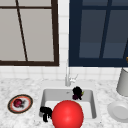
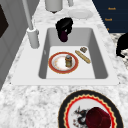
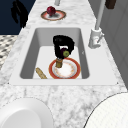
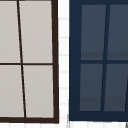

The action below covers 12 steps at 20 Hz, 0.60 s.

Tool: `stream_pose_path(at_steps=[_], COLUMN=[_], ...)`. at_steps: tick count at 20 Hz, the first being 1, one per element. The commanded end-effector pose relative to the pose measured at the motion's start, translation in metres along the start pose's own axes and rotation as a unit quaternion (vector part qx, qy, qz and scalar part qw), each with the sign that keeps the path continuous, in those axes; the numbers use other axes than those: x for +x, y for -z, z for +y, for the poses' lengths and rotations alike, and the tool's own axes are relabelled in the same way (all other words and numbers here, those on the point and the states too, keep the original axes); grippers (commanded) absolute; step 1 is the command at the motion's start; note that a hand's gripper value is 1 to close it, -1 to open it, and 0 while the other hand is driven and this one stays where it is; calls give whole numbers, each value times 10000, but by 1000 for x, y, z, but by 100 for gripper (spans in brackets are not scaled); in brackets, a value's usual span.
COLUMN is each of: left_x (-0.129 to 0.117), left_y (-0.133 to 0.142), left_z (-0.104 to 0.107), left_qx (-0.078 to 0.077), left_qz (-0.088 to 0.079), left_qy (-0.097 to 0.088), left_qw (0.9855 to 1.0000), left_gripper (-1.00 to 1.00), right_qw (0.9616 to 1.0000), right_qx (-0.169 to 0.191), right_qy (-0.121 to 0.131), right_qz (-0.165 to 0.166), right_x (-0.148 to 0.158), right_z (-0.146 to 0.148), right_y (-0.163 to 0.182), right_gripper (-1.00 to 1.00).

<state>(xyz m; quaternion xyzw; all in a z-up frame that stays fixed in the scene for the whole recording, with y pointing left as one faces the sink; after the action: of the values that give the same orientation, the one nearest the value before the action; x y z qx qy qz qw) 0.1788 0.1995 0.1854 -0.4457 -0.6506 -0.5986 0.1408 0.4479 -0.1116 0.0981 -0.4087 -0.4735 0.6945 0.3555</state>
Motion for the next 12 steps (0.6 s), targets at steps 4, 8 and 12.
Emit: stream_pose_path(at_steps=[4, 8, 12], left_x=[0, 0, 0], left_y=[0, 0, 0], left_z=[0, 0, 0], left_qx=[0, 0, 0], left_qz=[0, 0, 0], left_qy=[0, 0, 0], left_qw=[10000, 10000, 10000], left_gripper=[0, 0, 0], right_qw=[9995, 9993, 9992], right_qx=[-142, -179, -163], right_qy=[-35, -51, -41], right_qz=[294, 326, 349], right_x=[-18, -29, -40], right_z=[-29, -45, -61], right_y=[-36, -56, -78], right_gripper=[100, 100, 100])
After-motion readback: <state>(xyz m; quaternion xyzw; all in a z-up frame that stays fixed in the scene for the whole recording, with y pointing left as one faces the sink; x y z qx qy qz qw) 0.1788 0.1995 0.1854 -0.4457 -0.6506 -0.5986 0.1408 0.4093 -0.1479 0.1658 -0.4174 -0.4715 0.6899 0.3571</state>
